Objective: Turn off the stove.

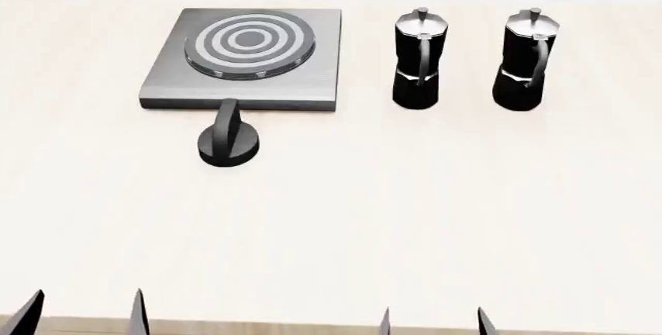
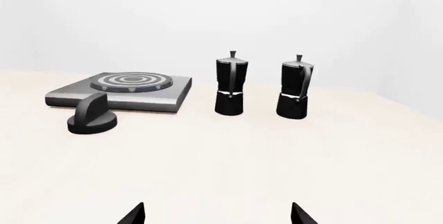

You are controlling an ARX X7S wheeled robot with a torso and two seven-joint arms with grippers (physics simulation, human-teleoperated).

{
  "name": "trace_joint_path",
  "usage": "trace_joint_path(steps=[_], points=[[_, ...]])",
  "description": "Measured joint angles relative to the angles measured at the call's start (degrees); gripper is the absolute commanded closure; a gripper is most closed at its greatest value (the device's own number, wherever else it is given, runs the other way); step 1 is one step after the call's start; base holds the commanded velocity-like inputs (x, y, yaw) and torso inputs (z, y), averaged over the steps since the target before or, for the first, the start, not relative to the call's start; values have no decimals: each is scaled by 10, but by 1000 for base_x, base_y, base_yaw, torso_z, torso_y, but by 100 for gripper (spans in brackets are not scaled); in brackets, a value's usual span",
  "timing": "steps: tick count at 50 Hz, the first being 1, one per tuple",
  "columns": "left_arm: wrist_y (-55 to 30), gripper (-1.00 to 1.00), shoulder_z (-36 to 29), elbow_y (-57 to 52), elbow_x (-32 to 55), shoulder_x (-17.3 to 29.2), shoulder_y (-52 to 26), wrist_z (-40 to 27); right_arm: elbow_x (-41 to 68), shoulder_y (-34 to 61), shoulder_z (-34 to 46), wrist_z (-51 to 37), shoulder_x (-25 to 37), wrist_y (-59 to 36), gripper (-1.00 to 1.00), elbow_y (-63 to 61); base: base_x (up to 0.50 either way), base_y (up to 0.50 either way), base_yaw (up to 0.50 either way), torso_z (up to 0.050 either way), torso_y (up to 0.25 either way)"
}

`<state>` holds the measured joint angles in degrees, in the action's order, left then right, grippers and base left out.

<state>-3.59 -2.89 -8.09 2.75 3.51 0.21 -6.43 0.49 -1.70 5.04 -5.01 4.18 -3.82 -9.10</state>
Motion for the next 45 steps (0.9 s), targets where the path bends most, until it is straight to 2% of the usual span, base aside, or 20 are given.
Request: trace_joint_path(steps=[20,45], points=[[-45,-100,5,-107,47,21,9,-25,-16,-24,16,-38,20,-32,-100,-108,0,0,0,0,0],[-43,-100,-7,-118,68,41,9,-43,0,-27,34,-53,40,-27,-100,-119,100,0,0,0,0]])
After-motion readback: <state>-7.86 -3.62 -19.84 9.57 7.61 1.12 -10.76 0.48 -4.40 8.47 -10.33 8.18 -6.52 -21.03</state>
